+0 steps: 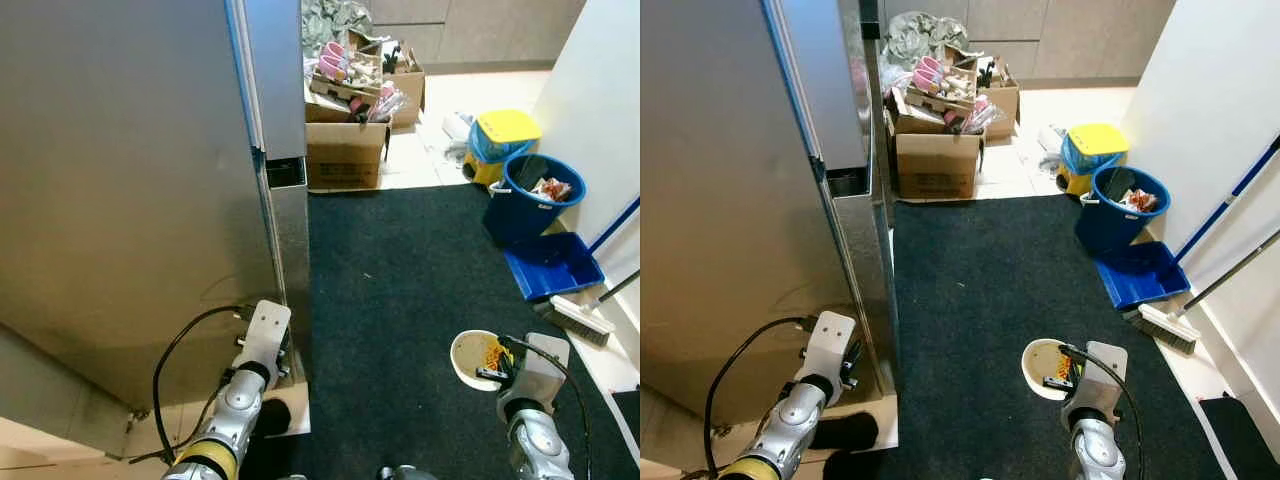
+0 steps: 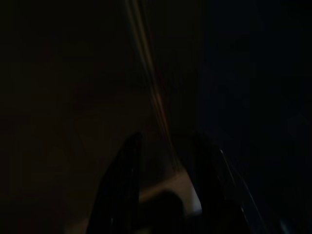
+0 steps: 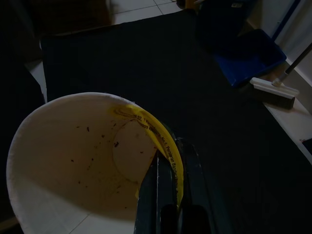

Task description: Restocking fridge

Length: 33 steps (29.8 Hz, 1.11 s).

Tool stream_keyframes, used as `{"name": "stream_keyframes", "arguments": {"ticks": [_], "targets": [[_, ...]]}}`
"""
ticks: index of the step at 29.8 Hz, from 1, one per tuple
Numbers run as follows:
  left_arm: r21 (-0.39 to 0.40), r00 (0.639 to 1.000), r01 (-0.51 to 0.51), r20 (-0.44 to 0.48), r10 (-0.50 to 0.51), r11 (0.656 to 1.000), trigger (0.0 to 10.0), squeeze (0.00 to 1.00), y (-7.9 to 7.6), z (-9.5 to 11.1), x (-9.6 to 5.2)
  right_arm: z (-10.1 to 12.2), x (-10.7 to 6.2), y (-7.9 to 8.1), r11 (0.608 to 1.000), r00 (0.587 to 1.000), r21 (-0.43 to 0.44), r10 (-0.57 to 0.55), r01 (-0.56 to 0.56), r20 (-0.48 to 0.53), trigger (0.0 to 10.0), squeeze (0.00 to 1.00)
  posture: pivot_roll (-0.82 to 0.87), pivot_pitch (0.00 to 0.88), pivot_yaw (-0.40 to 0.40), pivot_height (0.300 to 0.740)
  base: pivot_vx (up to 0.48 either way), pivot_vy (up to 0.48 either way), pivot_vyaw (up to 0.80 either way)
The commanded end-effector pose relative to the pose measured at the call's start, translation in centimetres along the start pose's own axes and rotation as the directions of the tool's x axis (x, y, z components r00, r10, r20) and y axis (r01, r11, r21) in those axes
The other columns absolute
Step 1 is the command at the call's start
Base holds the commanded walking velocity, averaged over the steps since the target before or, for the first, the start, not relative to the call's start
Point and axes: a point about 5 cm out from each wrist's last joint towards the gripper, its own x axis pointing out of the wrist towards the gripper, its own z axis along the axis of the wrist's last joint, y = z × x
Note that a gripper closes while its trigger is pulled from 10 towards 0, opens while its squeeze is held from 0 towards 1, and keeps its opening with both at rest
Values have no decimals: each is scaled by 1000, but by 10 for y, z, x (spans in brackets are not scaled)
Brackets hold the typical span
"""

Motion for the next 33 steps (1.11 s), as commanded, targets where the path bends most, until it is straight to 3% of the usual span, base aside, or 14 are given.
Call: {"name": "stream_keyframes", "arguments": {"ticks": [1,9,14,18,21,22,23,26,27,28,29,31,32,33], "targets": [[25,999,-7,37,6,1000,10000,0,1,4,-1,-3,-2,-2,1000,1000,-8,-4,4,-3,10000,0,-25,81,-26,740,0,0,0],[-101,952,-126,267,149,987,10000,0,7,54,-11,-3,-3,-2,999,1000,-33,5,-5,0,10000,0,-24,89,-29,740,0,0,0],[-134,921,-190,319,224,973,10000,0,11,71,-15,-3,-2,-2,999,1000,-36,7,-7,-2,10000,0,-18,88,-32,740,0,0,0],[-186,877,-251,372,304,950,10000,0,18,104,-7,-2,-1,2,999,1000,-40,16,-16,-2,10000,0,-18,83,-31,740,0,0,0],[-203,880,-222,380,286,954,10000,94,16,113,-3,-2,-1,3,999,1000,-41,17,-17,-2,10000,0,-21,81,-30,740,0,0,0],[-206,881,-212,382,277,955,10000,365,15,116,0,-2,-1,3,999,1000,-40,17,-17,-1,10000,0,-23,79,-29,740,0,0,0],[-210,883,-202,383,271,956,10000,420,14,120,2,-2,-1,3,999,1000,-39,17,-17,-1,10000,0,-26,79,-28,740,0,0,0],[-220,884,-189,386,263,957,10000,392,12,126,5,-2,-1,3,999,1000,-38,16,-16,0,10000,0,-29,77,-27,740,0,0,0],[-229,884,-176,392,256,958,10000,98,10,131,6,-2,-1,3,999,1000,-38,15,-15,0,10000,0,-32,75,-25,740,0,0,0],[-234,884,-169,394,252,958,10000,98,9,134,7,-2,-1,2,999,1000,-38,14,-14,0,10000,0,-32,75,-24,740,0,0,0],[-230,882,-158,404,242,960,10000,0,8,137,7,-2,-1,2,999,1000,-39,12,-12,0,10000,0,-37,72,-24,740,0,0,0],[-222,879,-150,415,233,963,10000,0,6,140,6,-2,-1,1,999,1000,-39,9,-9,0,10000,0,-38,70,-23,740,0,0,0],[-219,875,-147,425,230,964,8235,0,6,141,5,-1,-1,0,999,1000,-39,7,-7,1,10000,0,-38,70,-23,740,0,0,0],[-219,875,-147,425,230,964,8235,0,6,141,5,-1,-1,0,999,1000,-39,7,-7,1,10000,0,-38,70,-23,740,0,0,0]]}}
